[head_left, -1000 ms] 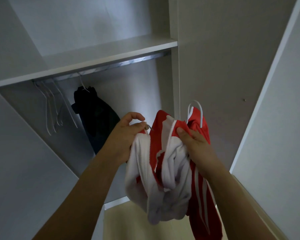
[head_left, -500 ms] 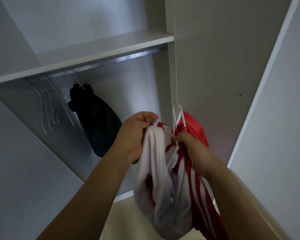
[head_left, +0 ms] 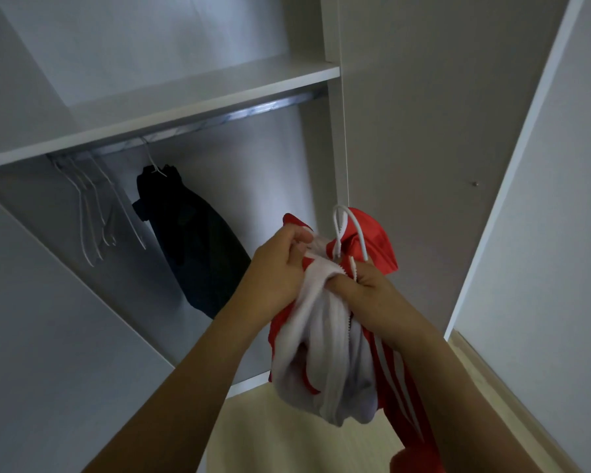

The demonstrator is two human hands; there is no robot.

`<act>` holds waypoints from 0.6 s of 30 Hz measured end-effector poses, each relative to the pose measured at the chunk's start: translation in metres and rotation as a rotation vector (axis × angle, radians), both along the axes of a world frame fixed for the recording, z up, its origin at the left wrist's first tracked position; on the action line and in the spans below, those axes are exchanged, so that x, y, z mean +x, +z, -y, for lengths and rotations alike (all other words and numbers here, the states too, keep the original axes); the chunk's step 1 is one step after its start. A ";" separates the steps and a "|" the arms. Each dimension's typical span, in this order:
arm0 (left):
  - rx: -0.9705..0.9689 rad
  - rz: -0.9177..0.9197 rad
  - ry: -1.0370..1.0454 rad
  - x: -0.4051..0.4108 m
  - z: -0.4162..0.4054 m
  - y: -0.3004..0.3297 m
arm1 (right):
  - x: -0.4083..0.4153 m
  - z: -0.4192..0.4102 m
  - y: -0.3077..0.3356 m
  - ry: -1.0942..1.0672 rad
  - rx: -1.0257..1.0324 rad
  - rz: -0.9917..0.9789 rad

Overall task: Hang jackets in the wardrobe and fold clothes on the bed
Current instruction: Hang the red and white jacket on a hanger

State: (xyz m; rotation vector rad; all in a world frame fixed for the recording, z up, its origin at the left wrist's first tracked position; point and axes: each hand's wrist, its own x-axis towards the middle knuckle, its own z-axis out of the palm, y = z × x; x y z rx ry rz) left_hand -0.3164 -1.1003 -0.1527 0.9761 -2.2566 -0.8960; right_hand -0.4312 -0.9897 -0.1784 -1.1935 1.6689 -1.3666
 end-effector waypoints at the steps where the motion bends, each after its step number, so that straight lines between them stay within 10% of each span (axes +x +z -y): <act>1: -0.057 0.053 0.009 0.002 0.000 -0.005 | -0.001 0.000 0.000 0.005 0.004 0.002; 13: 0.055 0.391 -0.230 0.022 0.017 0.009 | -0.003 0.003 -0.004 0.028 0.055 -0.031; 18: 0.056 0.198 -0.164 0.024 0.019 0.008 | -0.007 0.003 -0.005 0.007 0.035 -0.046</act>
